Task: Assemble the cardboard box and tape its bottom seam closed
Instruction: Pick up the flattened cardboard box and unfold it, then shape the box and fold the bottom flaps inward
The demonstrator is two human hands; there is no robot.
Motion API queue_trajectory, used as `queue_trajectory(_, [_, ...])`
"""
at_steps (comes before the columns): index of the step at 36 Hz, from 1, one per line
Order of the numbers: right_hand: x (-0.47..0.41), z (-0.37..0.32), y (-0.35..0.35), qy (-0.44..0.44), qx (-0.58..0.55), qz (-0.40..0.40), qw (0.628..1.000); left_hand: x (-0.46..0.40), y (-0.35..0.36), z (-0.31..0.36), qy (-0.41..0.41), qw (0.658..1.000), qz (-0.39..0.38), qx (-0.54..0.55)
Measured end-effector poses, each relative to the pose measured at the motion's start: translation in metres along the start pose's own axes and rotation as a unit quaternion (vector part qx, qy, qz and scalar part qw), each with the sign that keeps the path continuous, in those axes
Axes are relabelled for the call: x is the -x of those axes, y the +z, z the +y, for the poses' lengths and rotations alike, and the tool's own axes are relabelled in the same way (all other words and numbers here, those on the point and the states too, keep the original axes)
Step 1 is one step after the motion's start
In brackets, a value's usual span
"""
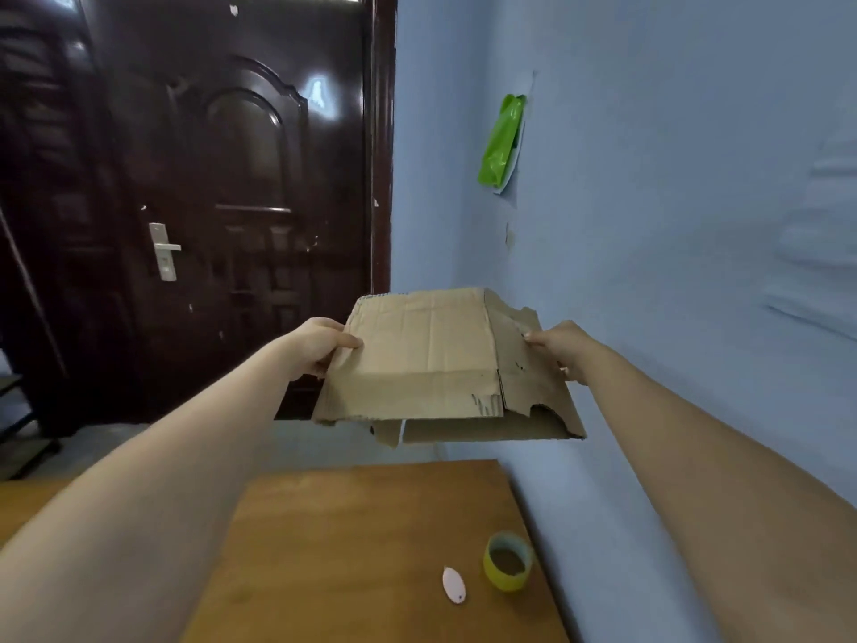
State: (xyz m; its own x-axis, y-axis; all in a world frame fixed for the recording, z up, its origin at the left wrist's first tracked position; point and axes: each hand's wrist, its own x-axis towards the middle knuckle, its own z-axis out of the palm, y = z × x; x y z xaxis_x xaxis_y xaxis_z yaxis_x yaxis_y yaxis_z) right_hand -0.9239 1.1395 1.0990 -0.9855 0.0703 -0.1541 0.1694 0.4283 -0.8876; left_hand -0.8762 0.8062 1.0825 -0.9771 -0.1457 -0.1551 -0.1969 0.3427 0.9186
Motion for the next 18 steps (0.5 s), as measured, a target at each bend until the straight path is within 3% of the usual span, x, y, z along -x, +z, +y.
queue_trajectory(9, [-0.061, 0.101, 0.05, 0.065, -0.022, -0.106, 0.992, 0.001, 0.073, -0.096, -0.083, 0.995, 0.056, -0.002])
queue_trajectory(18, [-0.05, 0.18, 0.123, 0.049, -0.107, -0.137, 0.984, 0.026, 0.121, -0.202, -0.127, 0.986, 0.077, 0.077])
